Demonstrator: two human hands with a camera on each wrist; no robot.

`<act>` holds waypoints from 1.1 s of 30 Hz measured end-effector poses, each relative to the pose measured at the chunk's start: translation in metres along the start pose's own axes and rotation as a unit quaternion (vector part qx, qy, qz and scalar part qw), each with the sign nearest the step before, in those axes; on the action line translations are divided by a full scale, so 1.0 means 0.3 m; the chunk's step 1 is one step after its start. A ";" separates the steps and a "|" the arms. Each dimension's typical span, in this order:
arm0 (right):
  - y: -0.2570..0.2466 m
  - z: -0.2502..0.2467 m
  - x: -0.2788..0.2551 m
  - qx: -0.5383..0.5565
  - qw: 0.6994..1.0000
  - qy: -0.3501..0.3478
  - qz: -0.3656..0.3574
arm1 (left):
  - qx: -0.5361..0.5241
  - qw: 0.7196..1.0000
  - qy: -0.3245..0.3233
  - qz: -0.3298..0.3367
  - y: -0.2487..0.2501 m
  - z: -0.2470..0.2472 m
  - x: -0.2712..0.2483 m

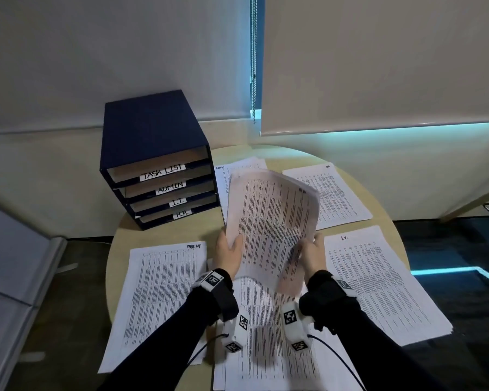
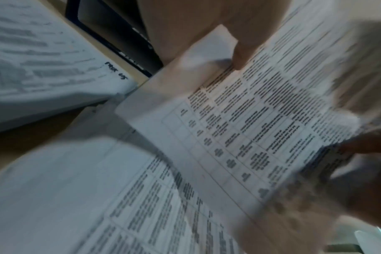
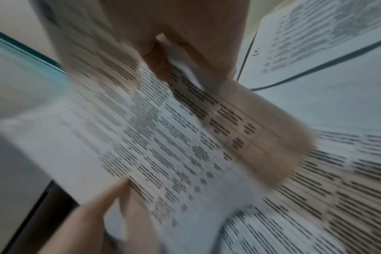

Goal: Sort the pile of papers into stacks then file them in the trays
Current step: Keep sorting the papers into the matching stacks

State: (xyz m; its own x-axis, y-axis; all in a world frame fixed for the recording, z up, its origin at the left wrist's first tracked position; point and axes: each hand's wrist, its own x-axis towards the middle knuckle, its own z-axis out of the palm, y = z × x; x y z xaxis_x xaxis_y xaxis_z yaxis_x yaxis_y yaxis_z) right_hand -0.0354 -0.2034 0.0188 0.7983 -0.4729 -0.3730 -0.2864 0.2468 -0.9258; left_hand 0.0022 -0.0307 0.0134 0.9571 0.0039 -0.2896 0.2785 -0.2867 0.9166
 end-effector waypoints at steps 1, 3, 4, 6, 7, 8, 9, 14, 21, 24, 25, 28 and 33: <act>-0.005 -0.009 0.013 -0.007 1.000 -0.005 0.002 | 0.018 1.000 -0.006 0.002 -0.022 -0.001 0.022; -0.009 -0.044 0.033 -0.042 0.999 -0.029 -0.002 | 0.051 0.998 -0.030 -0.007 -0.039 -0.021 0.040; -0.005 -0.068 0.042 -0.071 0.996 -0.046 -0.004 | 0.046 0.998 -0.040 -0.006 -0.031 -0.034 0.038; 0.019 -0.134 0.045 -0.138 0.986 -0.092 0.019 | 0.032 0.998 -0.054 -0.017 -0.033 -0.058 0.038; 0.041 -0.169 0.045 -0.164 0.978 -0.123 0.040 | 0.026 0.998 -0.052 -0.024 -0.042 -0.063 0.043; 0.059 -0.201 0.035 -0.175 0.970 -0.156 0.067 | 0.020 0.998 -0.048 -0.037 -0.046 -0.063 0.044; 0.080 -0.229 0.023 -0.171 0.964 -0.179 0.100 | 0.011 0.998 -0.039 -0.042 -0.061 -0.057 0.050; 0.124 -0.316 0.034 -0.083 0.975 -0.147 0.146 | 0.042 0.990 -0.090 -0.105 -0.143 0.031 0.077; -0.005 -0.471 0.317 -0.017 0.992 0.036 0.117 | 0.363 0.917 -0.156 0.055 -0.188 0.100 0.025; -0.080 -0.528 0.473 -0.010 0.990 0.102 0.102 | 0.500 0.845 -0.149 0.120 -0.233 0.091 0.014; -0.099 -0.535 0.518 -0.014 0.988 0.119 0.100 | 0.517 0.834 -0.147 0.129 -0.240 0.091 0.016; -0.135 -0.523 0.623 -0.061 0.983 0.141 0.102 | 0.538 0.820 -0.141 0.134 -0.256 0.082 0.037; -0.196 -0.486 0.696 -0.129 0.978 0.115 0.114 | 0.576 0.798 -0.128 0.120 -0.245 0.064 0.069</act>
State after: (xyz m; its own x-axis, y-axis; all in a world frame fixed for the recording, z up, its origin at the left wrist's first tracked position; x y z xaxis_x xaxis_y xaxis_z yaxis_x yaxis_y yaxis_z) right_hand 0.0709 -0.4399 -0.0135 0.5661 -0.6152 -0.5487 -0.5916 0.1604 -0.7901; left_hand 0.0000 -0.0279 -0.0651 0.8832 -0.3377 -0.3253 -0.3102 -0.9411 0.1349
